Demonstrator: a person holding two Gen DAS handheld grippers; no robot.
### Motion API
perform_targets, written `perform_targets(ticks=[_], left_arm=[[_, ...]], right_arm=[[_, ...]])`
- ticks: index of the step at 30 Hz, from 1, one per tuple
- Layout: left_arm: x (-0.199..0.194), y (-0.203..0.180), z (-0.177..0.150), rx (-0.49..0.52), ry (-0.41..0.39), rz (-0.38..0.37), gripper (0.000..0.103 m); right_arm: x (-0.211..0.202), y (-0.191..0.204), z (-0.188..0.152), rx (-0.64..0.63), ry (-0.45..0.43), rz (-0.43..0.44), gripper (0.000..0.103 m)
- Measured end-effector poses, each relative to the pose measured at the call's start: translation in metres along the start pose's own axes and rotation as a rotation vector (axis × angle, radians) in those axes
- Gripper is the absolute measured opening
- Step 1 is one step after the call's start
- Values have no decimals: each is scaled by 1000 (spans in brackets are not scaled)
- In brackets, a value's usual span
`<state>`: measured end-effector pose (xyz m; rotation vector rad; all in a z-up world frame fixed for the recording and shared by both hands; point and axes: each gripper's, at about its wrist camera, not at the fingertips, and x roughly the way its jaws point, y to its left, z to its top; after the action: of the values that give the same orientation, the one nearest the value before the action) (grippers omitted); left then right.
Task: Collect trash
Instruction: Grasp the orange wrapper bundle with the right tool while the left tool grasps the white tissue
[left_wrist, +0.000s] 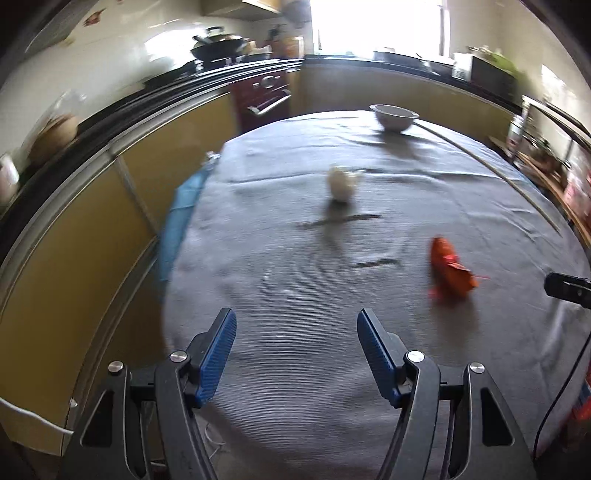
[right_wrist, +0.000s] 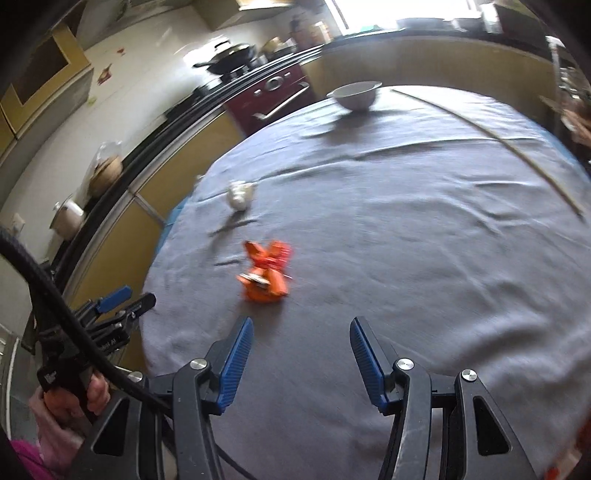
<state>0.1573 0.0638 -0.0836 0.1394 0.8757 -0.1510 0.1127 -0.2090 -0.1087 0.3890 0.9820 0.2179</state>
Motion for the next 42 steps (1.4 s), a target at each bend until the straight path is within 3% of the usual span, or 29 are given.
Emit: perform_targets(ticks=[5,12,14,15,19,24,25,26,28,31,35,42], left_arm=[[10,14,10,-5,7,2,69],[38,15,72,-8,-17,-80,70],[51,10,94,-17,-27,-119,73],[60,6,104,-17,-27,-134,73],[101,-15,140,2,19,-197,73],[154,-38,154,-8,131,-248,73],[162,-41,153,-19,150,-250,59],[169,-42,152,-27,167,-248,34],[177,-42,148,-48,188,-246,27],[160,-42,142,-63,147,-266,25],[112,-55,128,-9,64,-269,25],[31,-93,100,81,-38,-214,25]], right_arm=[[55,15,28,21,62,67,59],[116,18,48,60,153,56,58],[120,25,47,24,142,37,50],[121,28,46,6,150,33,40],[122,46,36,-117,137,-21,37],[106,38,24,-132,111,-15,37],[101,37,22,-129,103,-12,37],[94,33,21,-124,90,-5,36],[83,26,19,-110,70,-4,36],[56,9,13,-75,31,8,36],[30,-8,7,-29,-30,7,36],[-18,-28,-8,9,-135,-12,36]])
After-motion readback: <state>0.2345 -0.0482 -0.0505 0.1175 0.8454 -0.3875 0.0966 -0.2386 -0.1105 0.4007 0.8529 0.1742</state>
